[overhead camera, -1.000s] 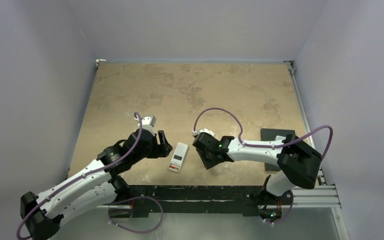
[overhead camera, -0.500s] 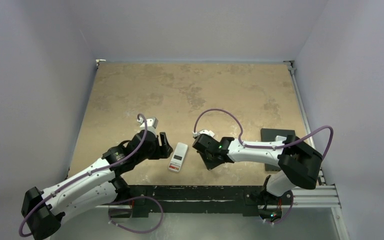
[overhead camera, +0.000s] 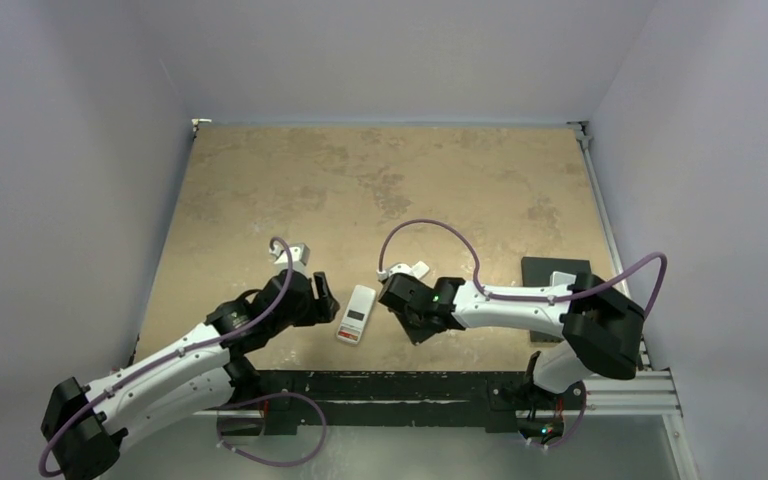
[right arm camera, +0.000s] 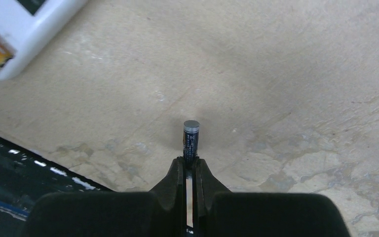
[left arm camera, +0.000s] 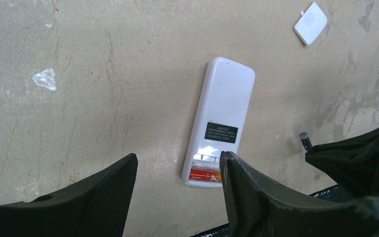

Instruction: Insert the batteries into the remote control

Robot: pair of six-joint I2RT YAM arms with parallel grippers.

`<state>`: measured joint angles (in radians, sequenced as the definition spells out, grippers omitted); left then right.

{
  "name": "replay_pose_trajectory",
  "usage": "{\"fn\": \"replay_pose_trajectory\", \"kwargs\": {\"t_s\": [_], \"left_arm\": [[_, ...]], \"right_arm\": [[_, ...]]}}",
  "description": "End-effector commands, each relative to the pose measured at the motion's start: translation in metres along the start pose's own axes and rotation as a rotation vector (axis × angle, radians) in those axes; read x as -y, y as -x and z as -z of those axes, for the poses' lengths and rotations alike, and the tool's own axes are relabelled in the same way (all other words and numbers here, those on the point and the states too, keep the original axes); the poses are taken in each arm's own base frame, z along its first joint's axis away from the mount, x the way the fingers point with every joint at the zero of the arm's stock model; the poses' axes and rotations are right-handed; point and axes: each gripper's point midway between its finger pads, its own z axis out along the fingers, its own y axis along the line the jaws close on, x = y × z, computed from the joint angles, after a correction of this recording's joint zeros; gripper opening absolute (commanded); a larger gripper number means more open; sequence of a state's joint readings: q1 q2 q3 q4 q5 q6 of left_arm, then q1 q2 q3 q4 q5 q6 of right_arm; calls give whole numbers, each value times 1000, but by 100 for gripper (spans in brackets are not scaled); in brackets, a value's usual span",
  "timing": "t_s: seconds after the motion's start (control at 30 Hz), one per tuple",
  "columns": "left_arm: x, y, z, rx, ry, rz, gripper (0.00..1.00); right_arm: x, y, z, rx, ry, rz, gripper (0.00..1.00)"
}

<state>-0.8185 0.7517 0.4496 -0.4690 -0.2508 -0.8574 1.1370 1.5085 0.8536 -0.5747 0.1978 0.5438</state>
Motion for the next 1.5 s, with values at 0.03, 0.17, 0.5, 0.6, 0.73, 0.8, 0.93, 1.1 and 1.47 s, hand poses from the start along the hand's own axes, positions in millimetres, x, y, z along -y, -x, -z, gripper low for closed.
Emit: {"fn": "replay_pose_trajectory", "kwargs": {"t_s": [0.03,0.17,0.5,0.6,0.73,0.8,0.93,1.1,1.47], "left_arm": [[-3,6,-3,45,5,48,59],[-8,0,-7,32,15,58,51],[-15,-25,-27,-50,-1,70,26],[-15,-34,-33,-83,-10,61,20],[-14,-41,-36,-112,-24,48,12],[-14,-42,-36,-118,-28,41,10],[-9,-48,-36,-147,-58,30,9],[-4,-58,-40,-186,-99,19,6],[9,-75,-39,-258,-191,51,3]], "right_arm": [[-16,30,23,97,28,59,0],[-26,41,32,126,53,113,0],[-56,70,50,202,169,260,0],[-64,73,50,206,201,302,0],[-72,74,48,195,233,358,0],[-75,73,46,188,247,382,0],[-82,73,46,181,287,425,0],[-83,68,42,161,296,457,0],[-79,63,33,134,278,530,0]]}}
